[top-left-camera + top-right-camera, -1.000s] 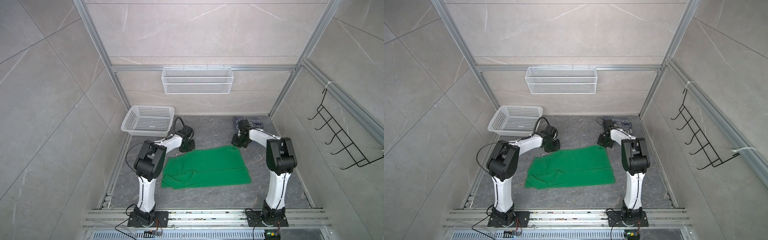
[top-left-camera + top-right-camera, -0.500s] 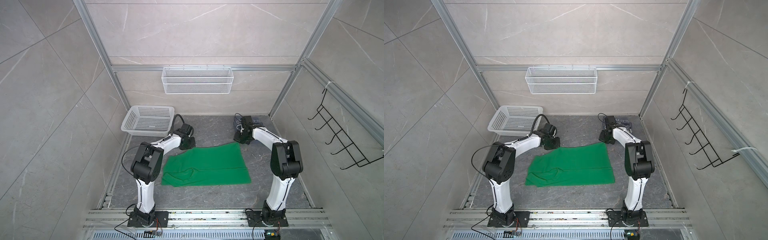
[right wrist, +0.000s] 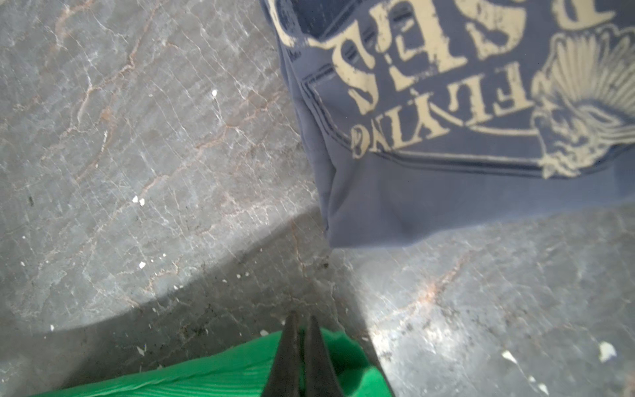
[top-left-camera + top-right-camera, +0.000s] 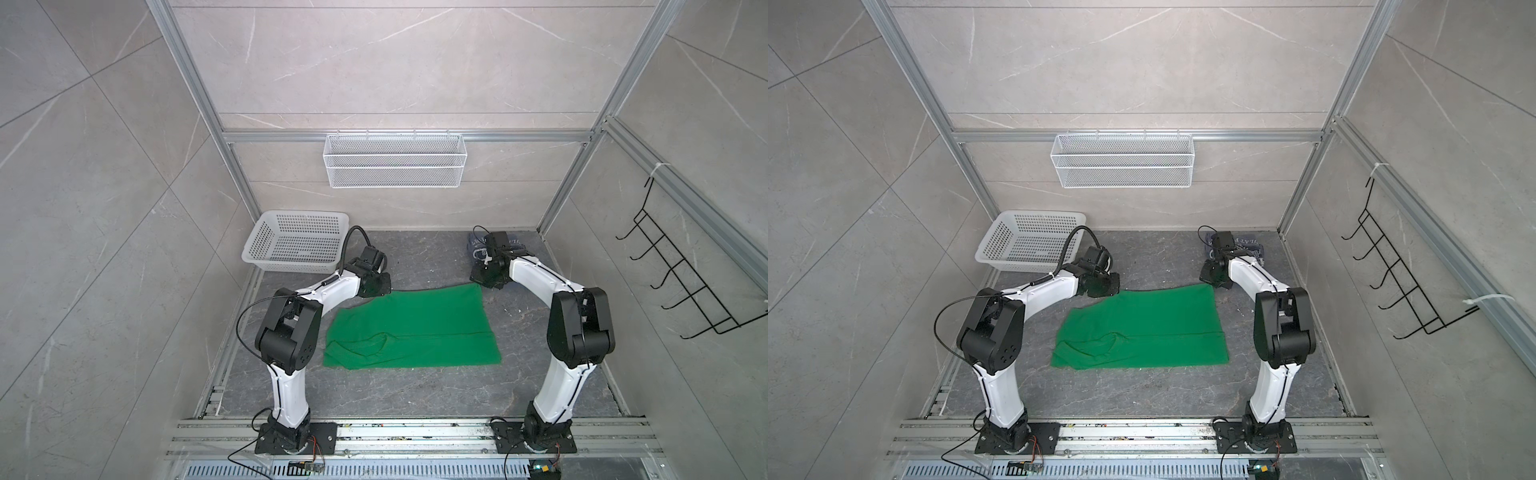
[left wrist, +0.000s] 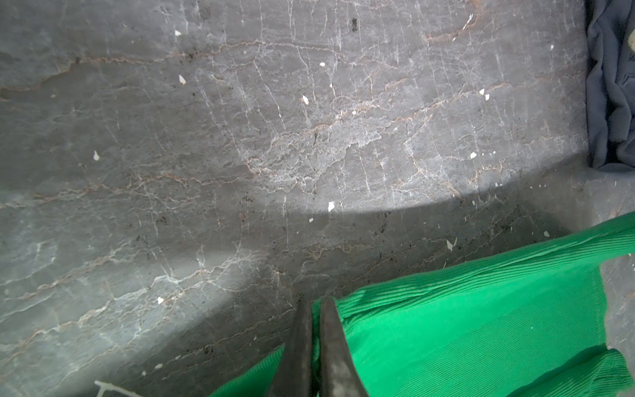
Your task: Fold and stack the tank tops
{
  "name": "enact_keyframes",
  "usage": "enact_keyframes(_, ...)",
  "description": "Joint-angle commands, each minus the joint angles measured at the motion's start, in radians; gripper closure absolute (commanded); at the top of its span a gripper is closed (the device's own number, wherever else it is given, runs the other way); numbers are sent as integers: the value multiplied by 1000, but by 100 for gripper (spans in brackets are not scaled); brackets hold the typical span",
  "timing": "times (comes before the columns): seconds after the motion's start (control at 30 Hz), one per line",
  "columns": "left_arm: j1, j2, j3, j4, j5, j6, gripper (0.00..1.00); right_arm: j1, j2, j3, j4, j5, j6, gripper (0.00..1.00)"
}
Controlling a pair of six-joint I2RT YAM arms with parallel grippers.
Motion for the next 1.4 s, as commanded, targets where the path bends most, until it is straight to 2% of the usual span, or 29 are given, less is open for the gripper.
enact_keyframes(0.0, -32, -80, -26, 23, -45, 38, 97, 5, -53, -58, 17, 12, 17, 100)
enact_keyframes(0.17, -66, -149, -95, 33, -66, 29, 97, 5, -123, -159, 44, -3, 33, 100)
enact_keyframes(0.63, -209, -377, -350, 30, -151, -45, 97, 3, -447, -480, 51, -52, 48, 100)
enact_keyframes(0.83, -267, -457, -444, 22, -189, -101, 96, 5, -546, -574, 20, -14, 49, 100)
enact_keyframes(1.23, -348, -513, -543, 2, -217, -189, 96, 5, -667, -692, -8, -24, 75, 100)
enact_keyframes(1.37, -368, -504, -578, 18, -213, -221, 92, 5, -682, -741, -9, -23, 99, 100)
